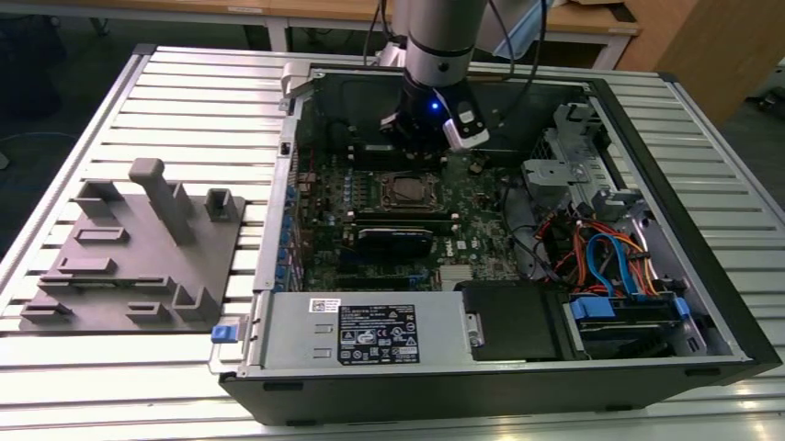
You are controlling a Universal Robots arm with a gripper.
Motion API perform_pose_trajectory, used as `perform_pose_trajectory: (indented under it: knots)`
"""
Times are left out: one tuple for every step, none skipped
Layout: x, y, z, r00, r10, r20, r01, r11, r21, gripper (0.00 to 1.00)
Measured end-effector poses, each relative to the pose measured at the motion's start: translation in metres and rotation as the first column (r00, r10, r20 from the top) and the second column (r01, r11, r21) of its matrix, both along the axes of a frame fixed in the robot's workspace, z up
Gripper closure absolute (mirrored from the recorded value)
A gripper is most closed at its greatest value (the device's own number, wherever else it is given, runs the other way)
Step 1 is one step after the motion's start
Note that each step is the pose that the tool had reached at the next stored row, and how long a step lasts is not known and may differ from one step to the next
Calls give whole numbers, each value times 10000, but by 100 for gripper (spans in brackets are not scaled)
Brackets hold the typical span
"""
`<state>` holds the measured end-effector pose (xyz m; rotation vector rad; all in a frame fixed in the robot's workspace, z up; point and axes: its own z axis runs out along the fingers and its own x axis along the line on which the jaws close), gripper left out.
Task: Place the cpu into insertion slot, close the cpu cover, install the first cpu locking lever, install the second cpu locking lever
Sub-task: 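Install the first cpu locking lever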
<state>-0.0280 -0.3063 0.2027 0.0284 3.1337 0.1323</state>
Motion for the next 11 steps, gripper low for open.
perform_pose_trajectory:
  knots:
    - [1,0,-5,10000,-1,0,1,10000,0,90]
    - [2,0,-10,10000,-1,0,1,10000,0,90]
    - [2,0,-15,10000,-2,0,2,10000,0,90]
    - [3,0,-19,10000,-2,0,2,10000,0,90]
    - [3,0,-23,10000,-3,0,3,10000,0,90]
    - [4,0,-27,10000,-3,0,3,10000,0,90]
    - [4,-1,-30,10000,-3,-1,3,10000,-1,90]
    - [4,-1,-31,10000,-3,-1,3,10000,-1,90]
    - [4,-1,-31,10000,-3,-1,3,10000,-3,90]
    - [4,0,-31,10000,-3,-1,3,10000,-2,90]
    - [4,0,-32,10000,-3,-1,3,10000,-1,90]
